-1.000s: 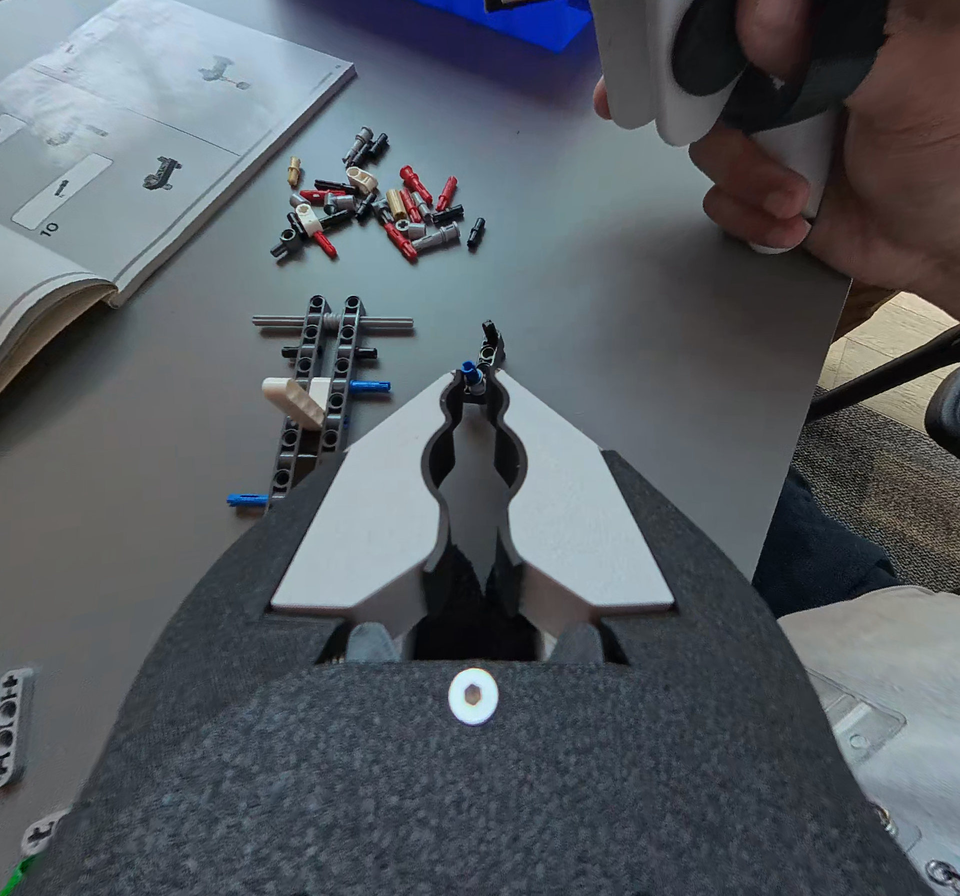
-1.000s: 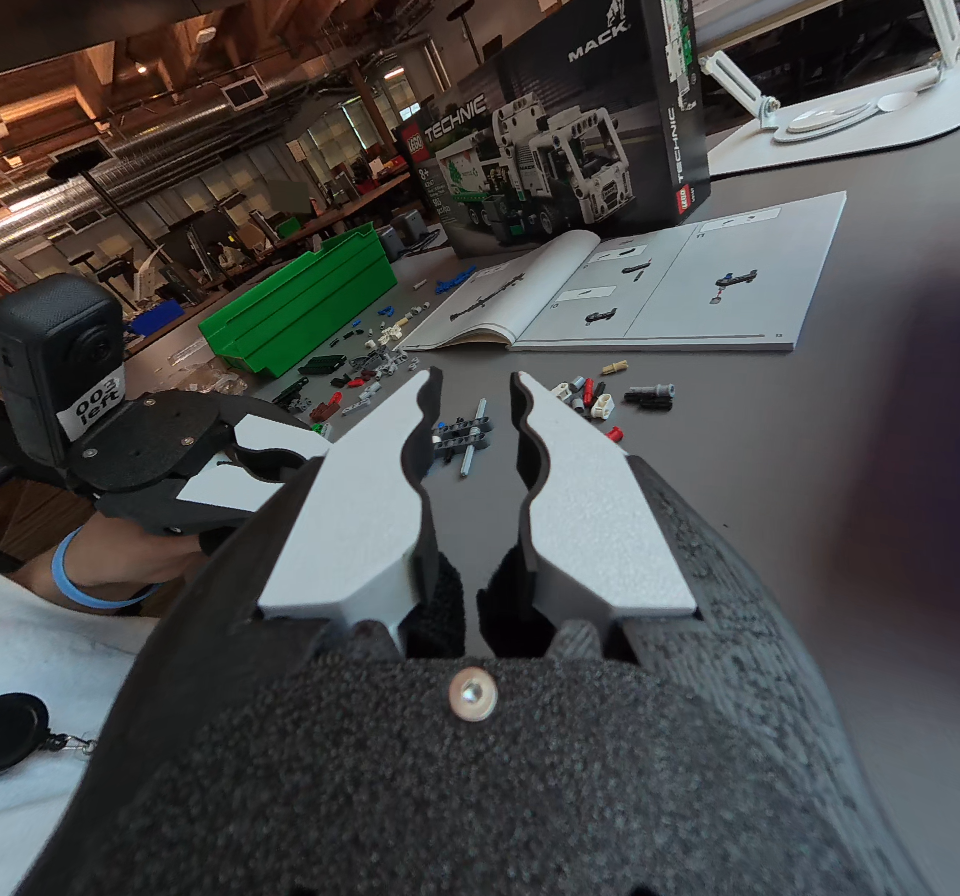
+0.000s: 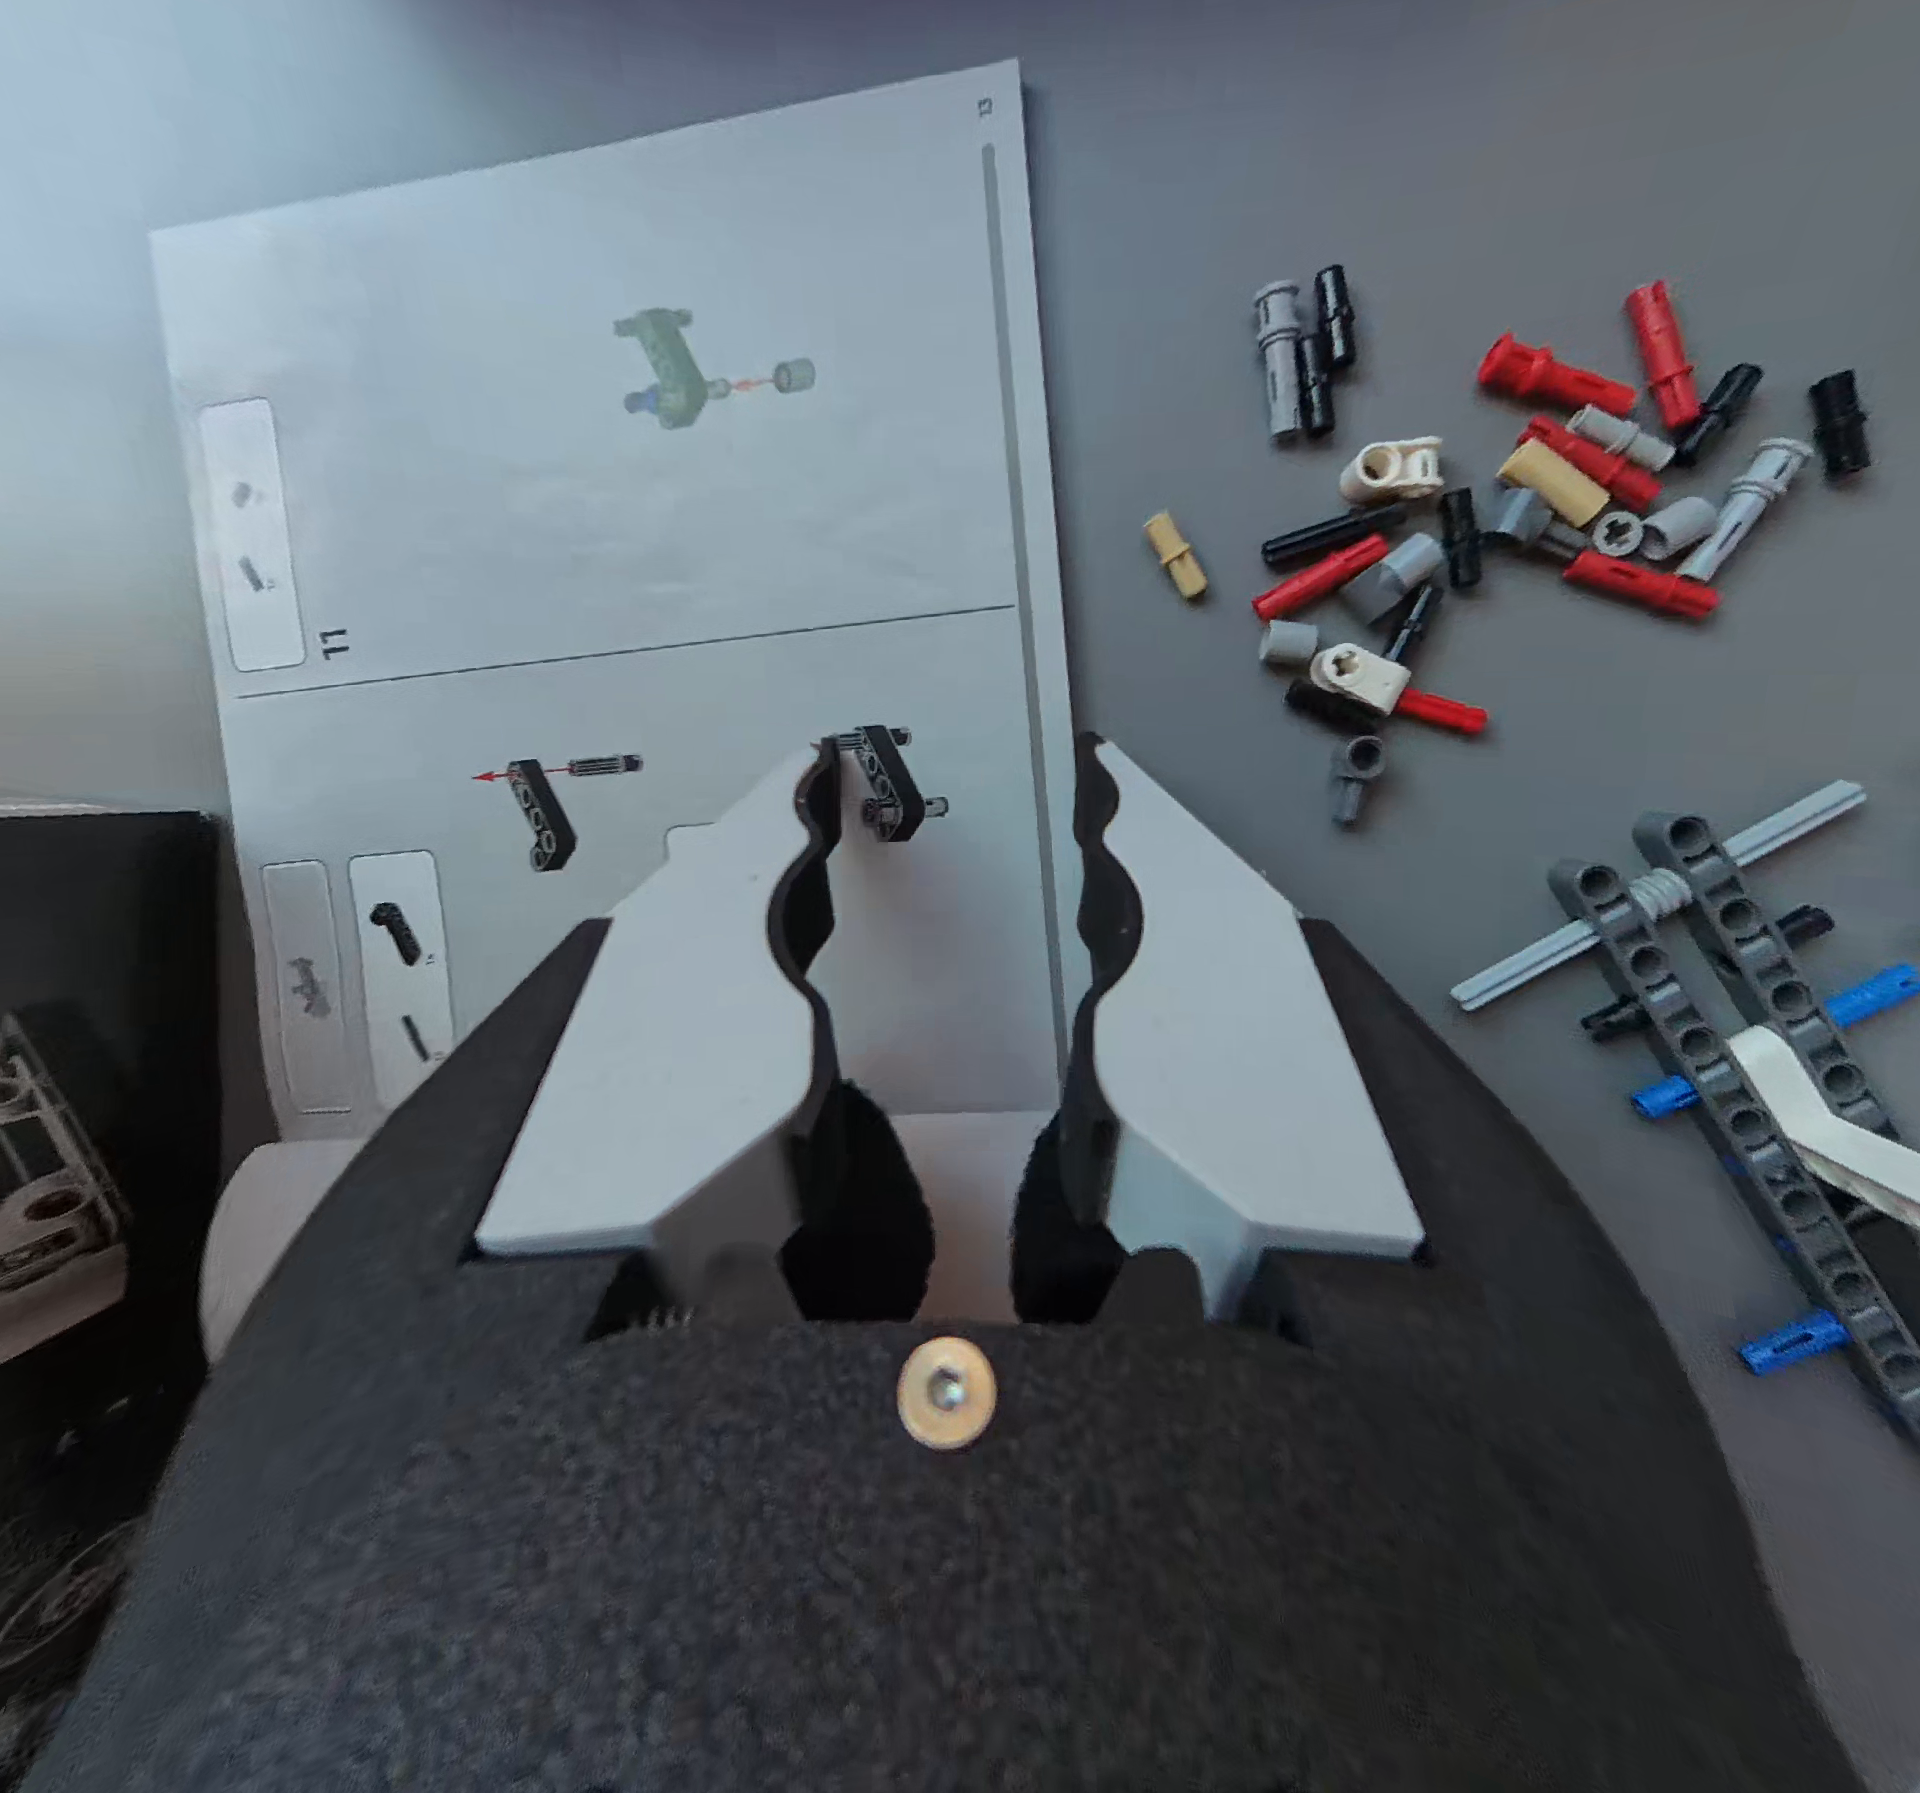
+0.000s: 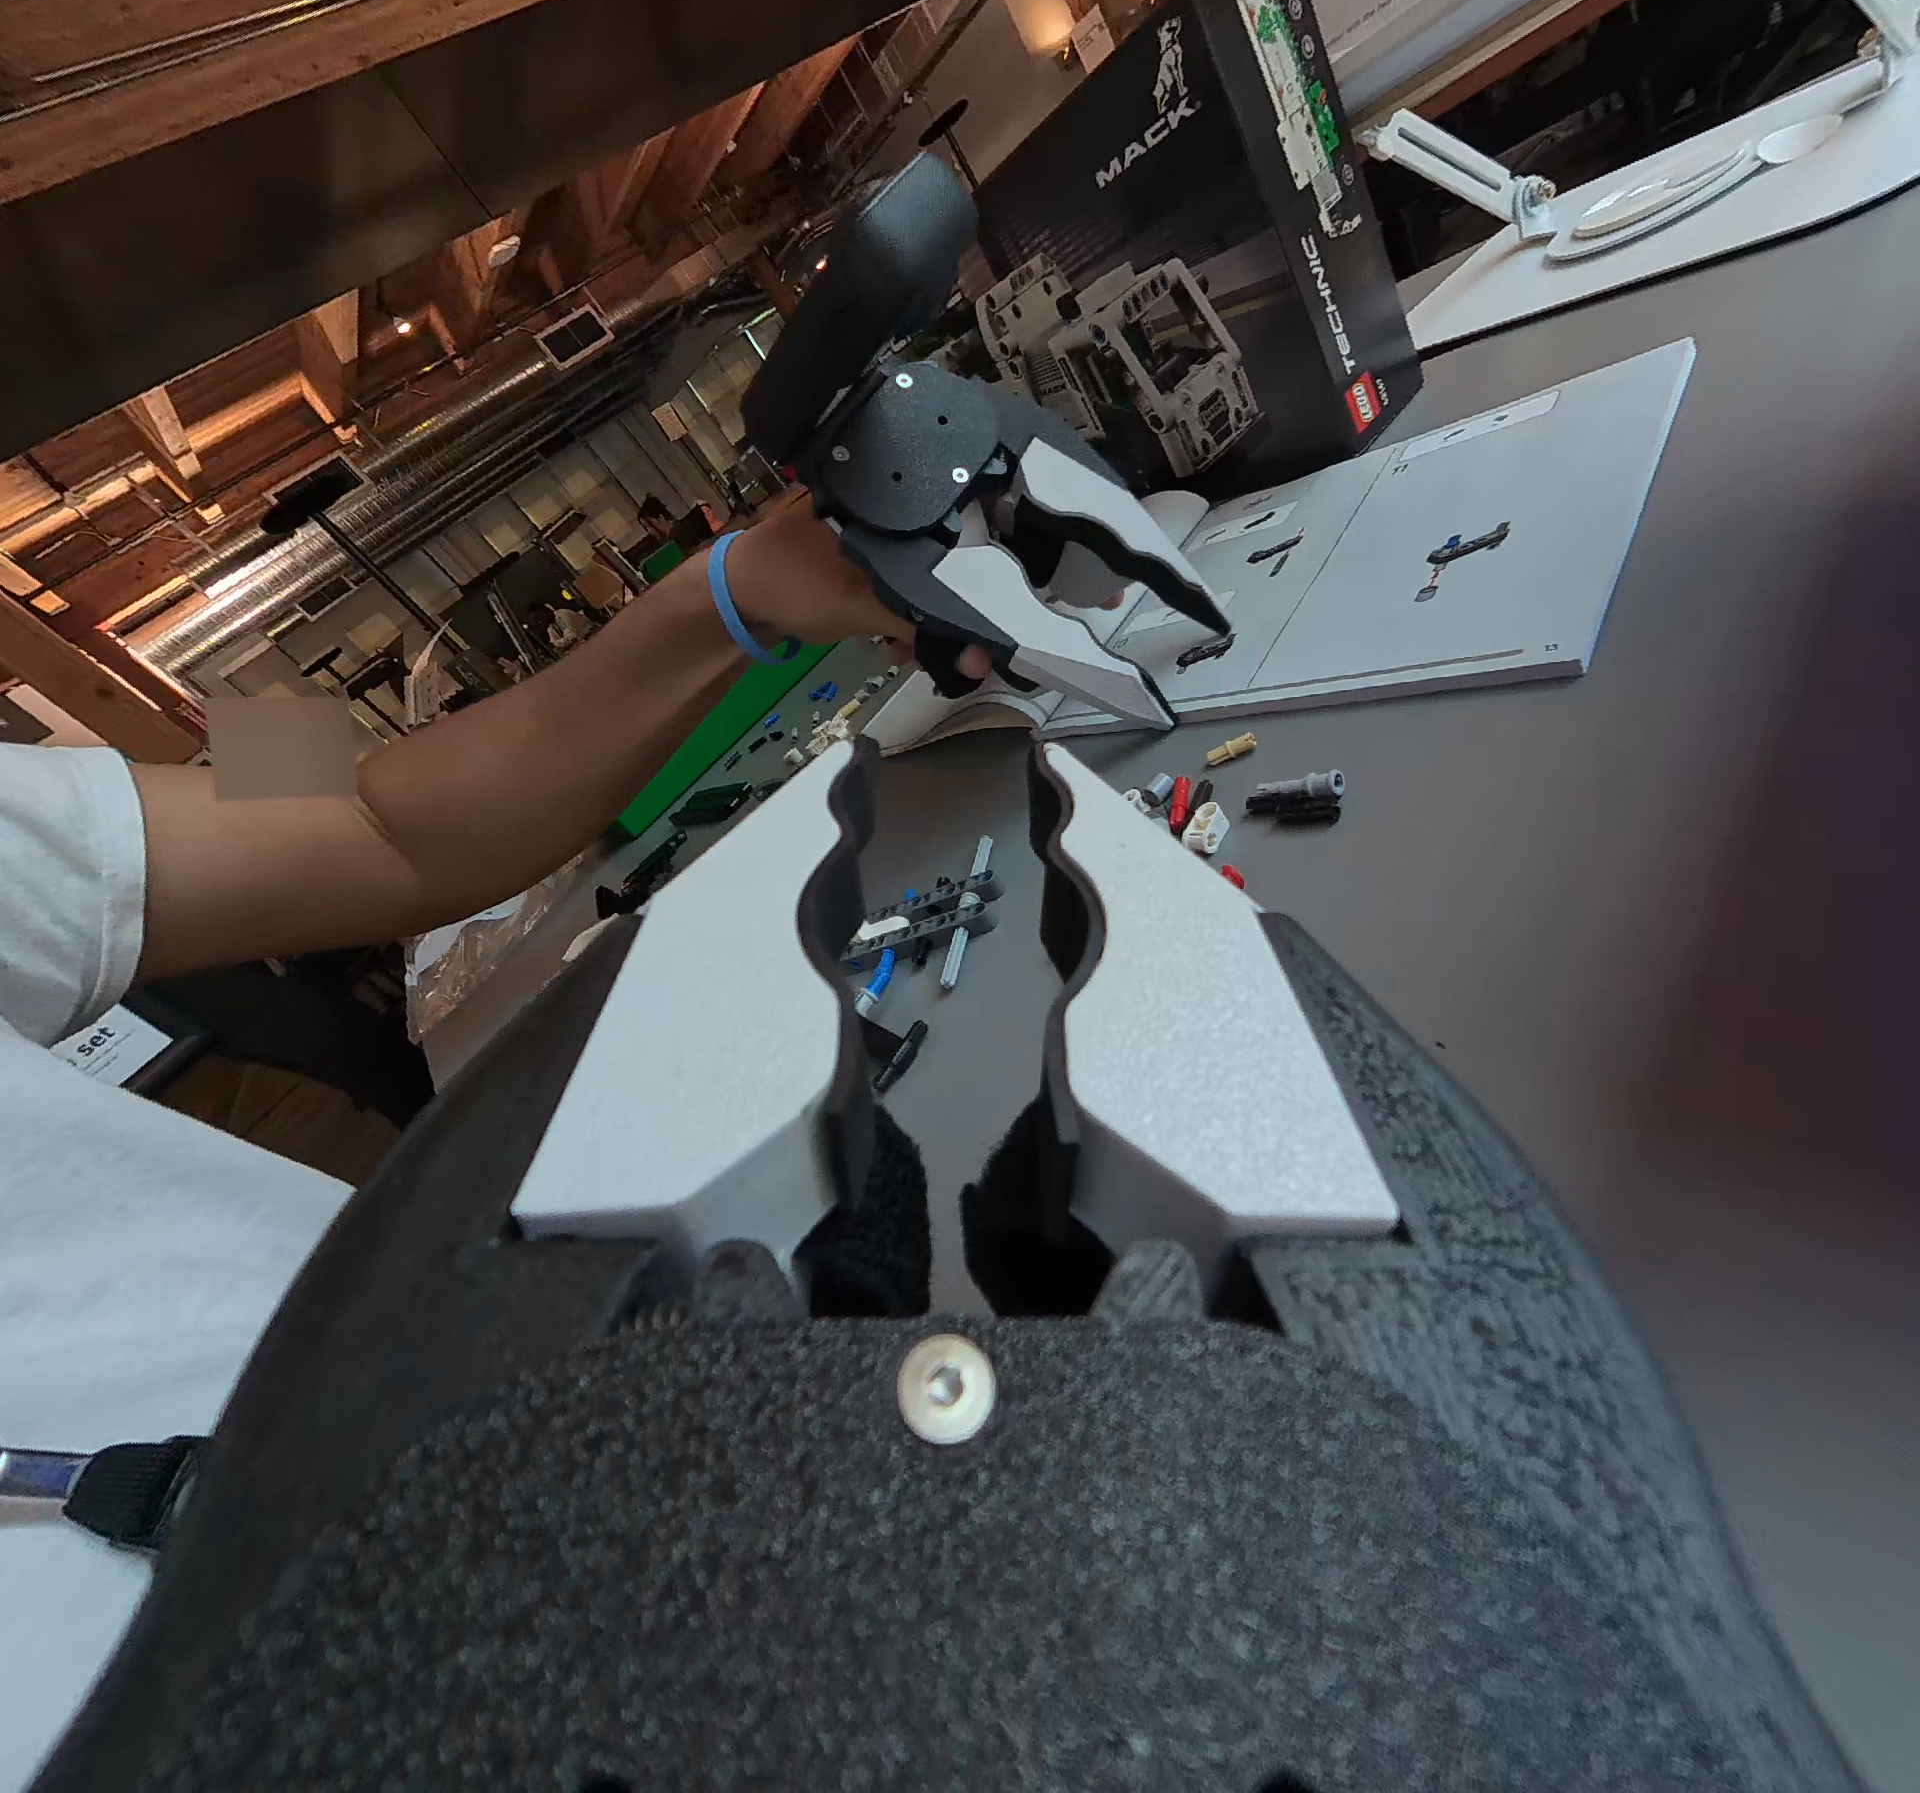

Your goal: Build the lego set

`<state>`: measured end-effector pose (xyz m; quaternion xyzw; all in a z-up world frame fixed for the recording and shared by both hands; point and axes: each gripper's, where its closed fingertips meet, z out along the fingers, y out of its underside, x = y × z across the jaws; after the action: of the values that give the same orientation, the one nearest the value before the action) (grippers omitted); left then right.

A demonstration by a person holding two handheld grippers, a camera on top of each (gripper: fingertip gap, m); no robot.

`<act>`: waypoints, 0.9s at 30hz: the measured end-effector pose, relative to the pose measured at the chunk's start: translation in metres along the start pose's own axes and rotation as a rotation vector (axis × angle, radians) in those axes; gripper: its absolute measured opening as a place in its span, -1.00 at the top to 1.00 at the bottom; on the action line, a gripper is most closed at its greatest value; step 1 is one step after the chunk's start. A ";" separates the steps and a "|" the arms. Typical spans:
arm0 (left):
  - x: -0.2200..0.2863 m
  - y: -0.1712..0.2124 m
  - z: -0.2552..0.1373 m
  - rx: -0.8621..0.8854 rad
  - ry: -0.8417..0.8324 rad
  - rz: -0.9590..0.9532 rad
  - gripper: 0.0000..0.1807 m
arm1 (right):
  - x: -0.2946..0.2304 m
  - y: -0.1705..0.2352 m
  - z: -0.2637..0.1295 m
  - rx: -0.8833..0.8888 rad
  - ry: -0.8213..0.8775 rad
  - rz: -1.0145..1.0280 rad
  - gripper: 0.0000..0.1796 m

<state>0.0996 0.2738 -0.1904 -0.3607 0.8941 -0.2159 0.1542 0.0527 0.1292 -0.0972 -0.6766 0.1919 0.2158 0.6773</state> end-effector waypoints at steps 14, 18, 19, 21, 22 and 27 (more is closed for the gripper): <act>0.003 0.000 -0.003 0.106 0.158 -0.046 0.50 | 0.000 0.002 0.002 -0.020 -0.016 0.023 0.68; 0.003 0.001 -0.002 0.098 0.106 0.007 0.51 | 0.001 0.002 0.002 -0.021 -0.013 0.023 0.68; 0.002 0.001 -0.001 0.098 0.100 0.008 0.51 | 0.001 0.003 0.002 -0.021 -0.013 0.023 0.68; 0.002 0.001 -0.002 0.104 0.109 -0.002 0.51 | 0.001 0.003 0.002 -0.021 -0.013 0.023 0.68; 0.002 0.000 -0.002 0.109 0.119 -0.010 0.51 | 0.001 0.003 0.002 -0.021 -0.014 0.024 0.68; 0.002 0.000 -0.003 0.130 0.161 -0.033 0.51 | 0.000 0.002 0.002 -0.019 -0.017 0.027 0.68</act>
<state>0.0968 0.2729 -0.1877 -0.3461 0.8816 -0.3045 0.1013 0.0516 0.1313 -0.0991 -0.6783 0.1932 0.2325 0.6697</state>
